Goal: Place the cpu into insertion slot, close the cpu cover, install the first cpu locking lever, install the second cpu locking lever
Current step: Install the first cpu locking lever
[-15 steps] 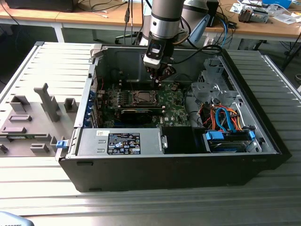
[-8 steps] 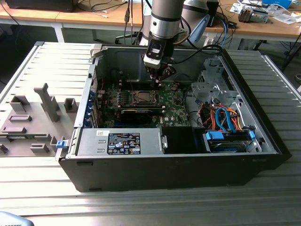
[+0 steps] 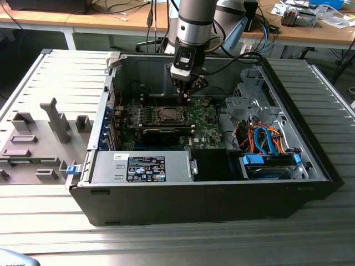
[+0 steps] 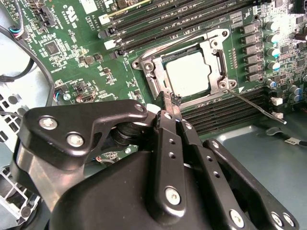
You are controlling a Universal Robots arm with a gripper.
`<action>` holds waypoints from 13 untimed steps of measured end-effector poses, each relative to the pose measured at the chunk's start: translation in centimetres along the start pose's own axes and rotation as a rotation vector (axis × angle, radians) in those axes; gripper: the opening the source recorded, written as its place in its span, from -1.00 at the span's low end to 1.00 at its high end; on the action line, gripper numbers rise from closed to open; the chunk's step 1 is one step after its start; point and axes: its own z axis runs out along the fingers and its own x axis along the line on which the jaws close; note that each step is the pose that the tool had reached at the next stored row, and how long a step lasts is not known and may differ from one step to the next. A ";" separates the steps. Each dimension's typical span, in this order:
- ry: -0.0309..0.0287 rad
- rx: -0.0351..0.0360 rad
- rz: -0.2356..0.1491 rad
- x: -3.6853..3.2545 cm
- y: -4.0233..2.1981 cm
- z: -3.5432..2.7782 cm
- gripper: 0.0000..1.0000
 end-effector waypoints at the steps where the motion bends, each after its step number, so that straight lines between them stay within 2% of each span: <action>1: -0.0001 0.0000 -0.001 0.00 0.00 0.00 -0.79; 13: -0.0009 -0.0002 -0.017 0.00 0.00 0.00 -0.79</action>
